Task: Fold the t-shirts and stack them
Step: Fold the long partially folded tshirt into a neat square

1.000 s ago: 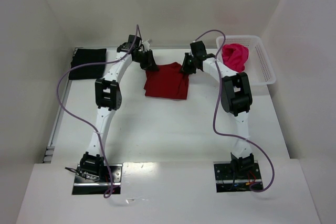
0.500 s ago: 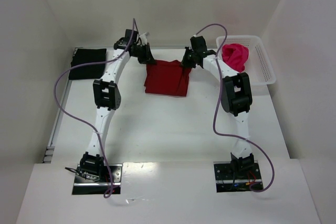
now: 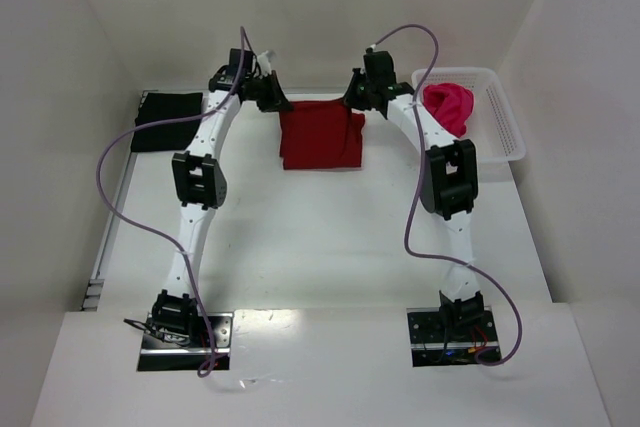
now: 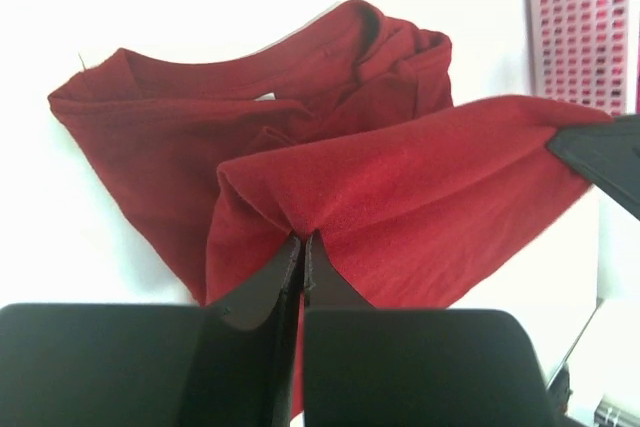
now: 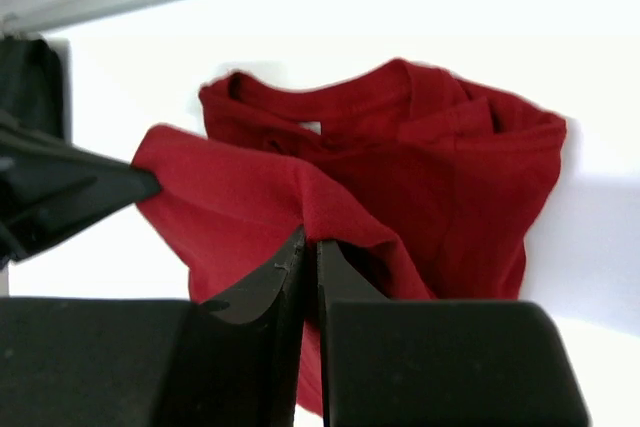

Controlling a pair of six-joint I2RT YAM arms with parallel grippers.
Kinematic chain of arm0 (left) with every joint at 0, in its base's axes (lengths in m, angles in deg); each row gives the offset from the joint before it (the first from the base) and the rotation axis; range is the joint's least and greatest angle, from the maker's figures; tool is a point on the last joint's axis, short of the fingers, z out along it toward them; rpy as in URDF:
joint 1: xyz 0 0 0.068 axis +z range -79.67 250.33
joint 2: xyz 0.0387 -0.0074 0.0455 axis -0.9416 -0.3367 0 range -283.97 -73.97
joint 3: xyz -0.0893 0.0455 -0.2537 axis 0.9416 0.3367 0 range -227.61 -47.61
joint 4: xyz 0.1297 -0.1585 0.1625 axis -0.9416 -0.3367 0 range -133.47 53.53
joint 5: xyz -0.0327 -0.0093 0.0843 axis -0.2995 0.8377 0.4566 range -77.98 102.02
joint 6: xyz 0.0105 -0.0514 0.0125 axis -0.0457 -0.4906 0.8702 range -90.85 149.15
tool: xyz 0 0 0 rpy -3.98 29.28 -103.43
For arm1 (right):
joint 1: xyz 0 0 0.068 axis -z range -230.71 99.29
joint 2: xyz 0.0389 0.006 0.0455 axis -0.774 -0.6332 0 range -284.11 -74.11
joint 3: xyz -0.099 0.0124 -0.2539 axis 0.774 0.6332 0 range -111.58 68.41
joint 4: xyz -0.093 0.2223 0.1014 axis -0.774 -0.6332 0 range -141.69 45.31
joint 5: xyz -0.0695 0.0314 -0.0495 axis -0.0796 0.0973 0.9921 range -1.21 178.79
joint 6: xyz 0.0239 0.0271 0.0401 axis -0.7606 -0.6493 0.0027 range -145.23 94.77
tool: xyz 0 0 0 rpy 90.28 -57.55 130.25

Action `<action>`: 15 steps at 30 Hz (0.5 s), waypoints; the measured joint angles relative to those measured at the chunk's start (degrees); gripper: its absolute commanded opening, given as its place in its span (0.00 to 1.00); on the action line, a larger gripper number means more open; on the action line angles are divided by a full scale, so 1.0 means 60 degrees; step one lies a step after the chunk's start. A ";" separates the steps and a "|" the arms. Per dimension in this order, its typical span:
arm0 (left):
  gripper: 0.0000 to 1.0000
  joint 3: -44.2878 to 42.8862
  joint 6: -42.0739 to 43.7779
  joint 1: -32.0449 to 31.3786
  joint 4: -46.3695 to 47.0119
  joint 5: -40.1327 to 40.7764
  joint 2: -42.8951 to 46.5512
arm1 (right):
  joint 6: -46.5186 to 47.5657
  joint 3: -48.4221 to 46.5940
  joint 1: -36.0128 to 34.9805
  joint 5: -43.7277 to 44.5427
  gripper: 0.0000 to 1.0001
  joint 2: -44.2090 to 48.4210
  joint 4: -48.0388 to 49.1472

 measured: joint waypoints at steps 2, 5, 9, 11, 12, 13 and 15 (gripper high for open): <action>0.01 -0.0015 -0.0124 0.0051 0.0135 -0.0004 -0.0004 | 0.0000 -0.0412 0.0033 0.0047 0.15 -0.0310 -0.0004; 0.27 -0.0015 -0.0233 0.0146 0.0204 0.0029 -0.0062 | 0.0015 -0.0739 0.0135 0.0135 0.39 -0.0776 -0.0015; 0.62 -0.0106 -0.0248 0.0277 0.0299 0.0328 -0.0291 | 0.0055 -0.0743 0.0306 0.0284 0.72 -0.1322 -0.0069; 0.79 -0.0138 -0.0240 0.0346 0.0288 0.0459 -0.0412 | 0.0076 -0.0743 0.0364 0.0401 0.77 -0.1523 -0.0120; 0.85 -0.0142 -0.0222 0.0386 0.0288 0.0484 -0.0470 | 0.0095 -0.0743 0.0386 0.0452 0.79 -0.1599 -0.0164; 0.91 -0.0157 -0.0244 0.0423 0.0288 0.0492 -0.0510 | 0.0095 -0.0743 0.0401 0.0503 0.81 -0.1628 -0.0226; 0.94 -0.0160 -0.0219 0.0503 0.0280 0.0481 -0.0539 | 0.0098 -0.0721 0.0404 0.0572 0.84 -0.1628 -0.0251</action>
